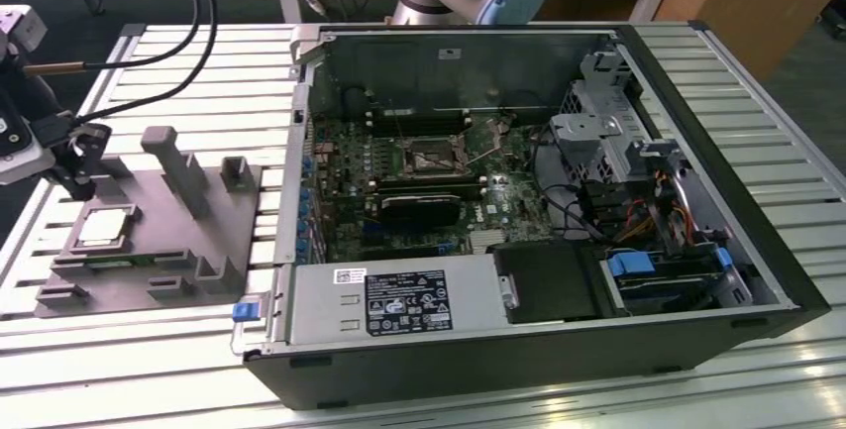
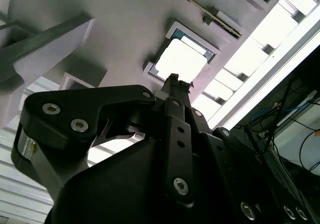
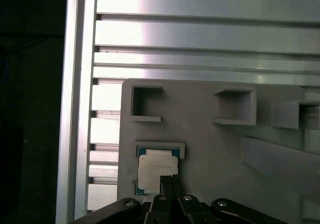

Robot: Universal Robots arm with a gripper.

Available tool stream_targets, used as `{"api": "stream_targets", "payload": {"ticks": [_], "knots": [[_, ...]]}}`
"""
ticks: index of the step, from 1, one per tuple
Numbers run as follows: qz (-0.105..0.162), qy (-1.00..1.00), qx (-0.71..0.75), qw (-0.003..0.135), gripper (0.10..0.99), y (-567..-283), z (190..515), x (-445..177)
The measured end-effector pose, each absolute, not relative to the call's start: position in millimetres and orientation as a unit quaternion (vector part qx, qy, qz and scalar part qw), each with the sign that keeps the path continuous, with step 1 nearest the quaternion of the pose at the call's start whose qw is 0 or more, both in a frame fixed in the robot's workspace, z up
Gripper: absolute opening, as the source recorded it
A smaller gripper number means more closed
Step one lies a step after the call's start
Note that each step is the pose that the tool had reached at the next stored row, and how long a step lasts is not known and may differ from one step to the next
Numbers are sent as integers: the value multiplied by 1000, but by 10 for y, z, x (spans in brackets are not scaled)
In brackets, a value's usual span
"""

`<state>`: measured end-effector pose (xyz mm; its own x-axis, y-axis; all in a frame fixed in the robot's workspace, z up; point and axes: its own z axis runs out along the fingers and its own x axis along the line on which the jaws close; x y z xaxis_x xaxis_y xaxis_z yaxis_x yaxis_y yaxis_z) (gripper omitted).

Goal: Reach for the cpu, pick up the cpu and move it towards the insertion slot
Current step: 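Pick up the cpu and move it towards the insertion slot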

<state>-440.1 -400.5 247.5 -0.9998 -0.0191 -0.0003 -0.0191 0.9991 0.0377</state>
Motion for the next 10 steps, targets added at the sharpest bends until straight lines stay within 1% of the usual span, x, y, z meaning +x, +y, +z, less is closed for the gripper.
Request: {"api": "stream_targets", "payload": {"ticks": [10], "knots": [[-19,-1000,10,0,106,-4024,2294,-4470]]}}
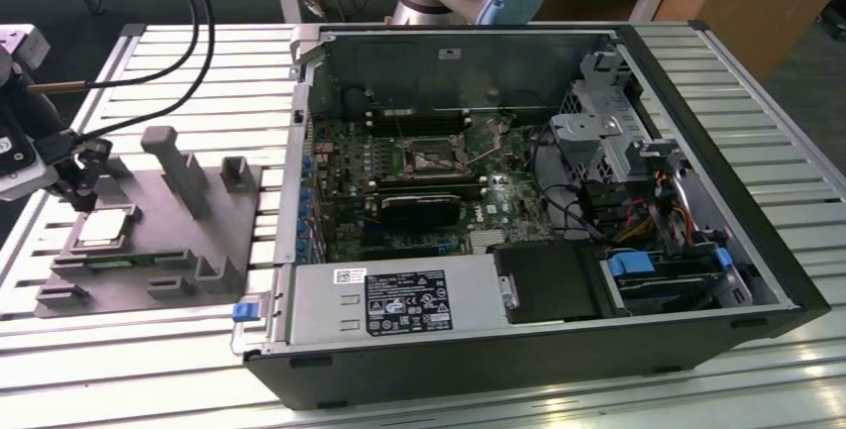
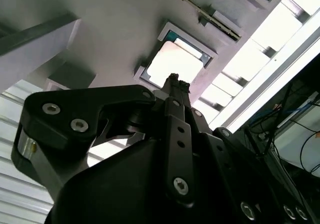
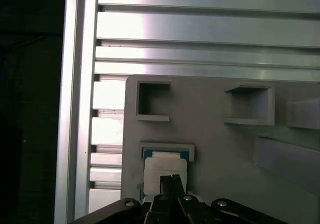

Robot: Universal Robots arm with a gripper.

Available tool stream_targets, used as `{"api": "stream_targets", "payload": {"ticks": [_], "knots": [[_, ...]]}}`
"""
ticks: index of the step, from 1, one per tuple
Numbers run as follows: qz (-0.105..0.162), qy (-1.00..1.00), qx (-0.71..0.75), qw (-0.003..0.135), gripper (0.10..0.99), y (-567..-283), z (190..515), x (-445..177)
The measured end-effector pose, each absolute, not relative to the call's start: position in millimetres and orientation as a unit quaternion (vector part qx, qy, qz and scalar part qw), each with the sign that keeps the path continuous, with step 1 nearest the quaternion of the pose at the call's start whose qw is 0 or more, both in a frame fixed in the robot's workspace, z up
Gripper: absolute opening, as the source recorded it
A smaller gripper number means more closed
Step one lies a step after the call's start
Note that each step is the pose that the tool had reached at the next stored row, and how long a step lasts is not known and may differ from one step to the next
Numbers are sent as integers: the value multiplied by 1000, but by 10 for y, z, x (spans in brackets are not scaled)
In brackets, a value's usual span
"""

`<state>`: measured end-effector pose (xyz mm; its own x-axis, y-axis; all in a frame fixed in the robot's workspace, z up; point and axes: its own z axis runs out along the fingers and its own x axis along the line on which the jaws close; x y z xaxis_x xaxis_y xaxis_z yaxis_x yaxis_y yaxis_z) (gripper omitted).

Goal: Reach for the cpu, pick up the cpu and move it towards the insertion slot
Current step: 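Pick up the cpu and move it towards the insertion slot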

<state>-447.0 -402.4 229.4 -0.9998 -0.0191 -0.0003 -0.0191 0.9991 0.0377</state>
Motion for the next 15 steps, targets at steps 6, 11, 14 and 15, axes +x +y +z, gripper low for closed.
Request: {"api": "stream_targets", "payload": {"ticks": [6,11,14,15], "knots": [[-19,-1000,10,0,106,-4035,2184,-4491],[-19,-1000,10,0,106,-4042,2092,-4494],[-19,-1000,10,0,106,-4053,2038,-4493],[-19,-1000,10,0,106,-4059,2021,-4493]]}}
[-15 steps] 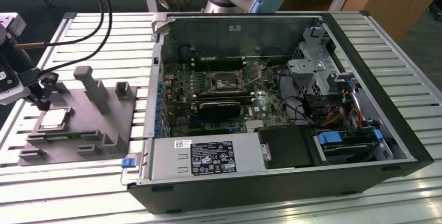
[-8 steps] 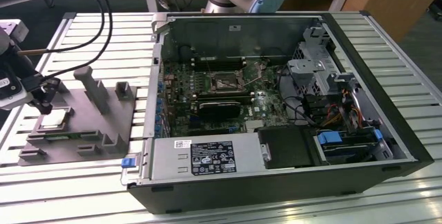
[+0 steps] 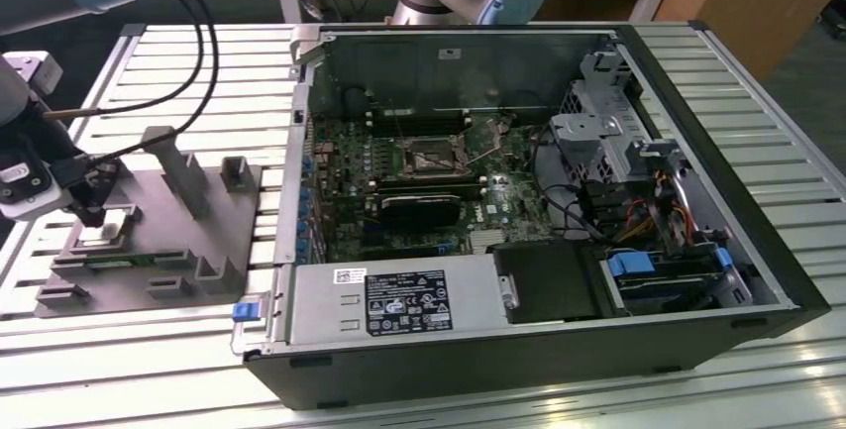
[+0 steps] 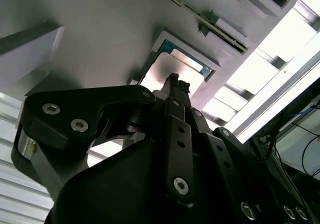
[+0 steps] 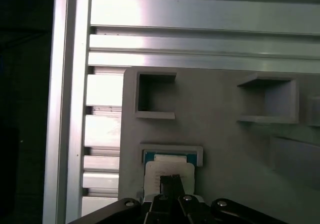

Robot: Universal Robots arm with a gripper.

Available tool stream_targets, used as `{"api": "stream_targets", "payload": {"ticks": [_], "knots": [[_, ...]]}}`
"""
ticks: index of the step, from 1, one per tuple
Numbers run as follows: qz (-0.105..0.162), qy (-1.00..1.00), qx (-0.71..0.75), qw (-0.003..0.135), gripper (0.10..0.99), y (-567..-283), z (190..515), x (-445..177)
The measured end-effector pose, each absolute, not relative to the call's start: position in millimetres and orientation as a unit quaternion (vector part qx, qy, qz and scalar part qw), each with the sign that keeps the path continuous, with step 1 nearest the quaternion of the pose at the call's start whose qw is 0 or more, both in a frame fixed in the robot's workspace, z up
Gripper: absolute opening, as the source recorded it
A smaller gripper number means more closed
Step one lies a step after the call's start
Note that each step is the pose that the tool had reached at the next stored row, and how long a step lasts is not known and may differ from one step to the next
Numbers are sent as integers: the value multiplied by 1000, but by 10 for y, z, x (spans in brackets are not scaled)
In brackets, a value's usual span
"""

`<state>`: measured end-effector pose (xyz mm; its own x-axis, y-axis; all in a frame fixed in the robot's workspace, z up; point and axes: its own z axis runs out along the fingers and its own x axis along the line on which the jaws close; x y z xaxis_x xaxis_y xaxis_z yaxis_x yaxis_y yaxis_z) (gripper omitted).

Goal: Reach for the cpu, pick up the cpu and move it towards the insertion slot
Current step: 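Pick up the cpu and move it towards the insertion slot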

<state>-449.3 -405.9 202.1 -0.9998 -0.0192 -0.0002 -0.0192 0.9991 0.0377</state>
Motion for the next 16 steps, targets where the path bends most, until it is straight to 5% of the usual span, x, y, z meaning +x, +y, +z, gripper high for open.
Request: {"api": "stream_targets", "payload": {"ticks": [16], "knots": [[-19,-1000,3,0,106,-4089,1951,-4478]]}}
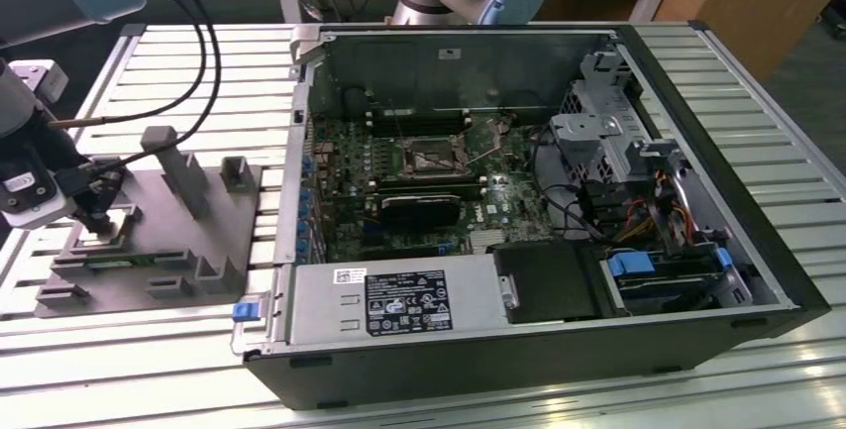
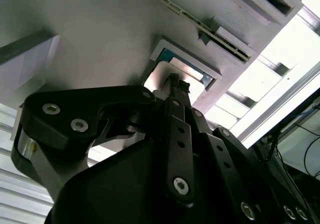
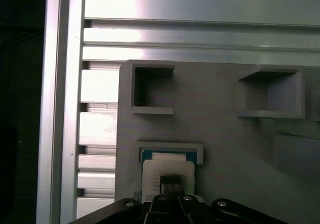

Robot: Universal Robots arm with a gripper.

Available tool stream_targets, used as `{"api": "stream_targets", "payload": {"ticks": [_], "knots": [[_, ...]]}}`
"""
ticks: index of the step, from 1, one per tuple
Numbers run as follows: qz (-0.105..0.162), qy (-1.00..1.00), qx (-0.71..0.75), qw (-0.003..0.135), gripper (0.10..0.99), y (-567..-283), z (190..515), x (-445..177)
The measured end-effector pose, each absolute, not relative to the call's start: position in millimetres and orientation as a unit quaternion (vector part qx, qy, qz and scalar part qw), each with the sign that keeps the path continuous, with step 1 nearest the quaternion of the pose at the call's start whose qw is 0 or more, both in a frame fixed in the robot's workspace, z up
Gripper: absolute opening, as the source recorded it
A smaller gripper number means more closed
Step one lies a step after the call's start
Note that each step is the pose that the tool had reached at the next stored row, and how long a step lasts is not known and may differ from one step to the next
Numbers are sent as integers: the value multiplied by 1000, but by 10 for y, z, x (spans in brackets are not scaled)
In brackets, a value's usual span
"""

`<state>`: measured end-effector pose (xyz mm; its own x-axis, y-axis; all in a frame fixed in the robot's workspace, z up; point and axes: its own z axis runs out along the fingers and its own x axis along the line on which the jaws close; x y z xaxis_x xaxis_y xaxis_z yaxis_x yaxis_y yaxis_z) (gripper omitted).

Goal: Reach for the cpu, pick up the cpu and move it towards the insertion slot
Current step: 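Pick up the cpu and move it towards the insertion slot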

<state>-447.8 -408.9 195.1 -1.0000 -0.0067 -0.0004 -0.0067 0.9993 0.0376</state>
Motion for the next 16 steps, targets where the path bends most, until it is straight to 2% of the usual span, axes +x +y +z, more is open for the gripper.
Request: {"api": "stream_targets", "payload": {"ticks": [8,10,11,12,13,15,16], "knots": [[19,1000,-3,0,114,-4090,1951,-4478],[19,1000,-3,0,231,-4090,1951,-4478],[19,1000,-3,0,231,-4090,1951,-4478],[19,1000,-3,0,294,-4090,1951,-4478],[19,1000,-3,0,294,-4090,1951,-4478],[19,1000,-3,0,412,-4090,1951,-4478],[19,1000,-3,0,412,-4090,1951,-4478]]}}
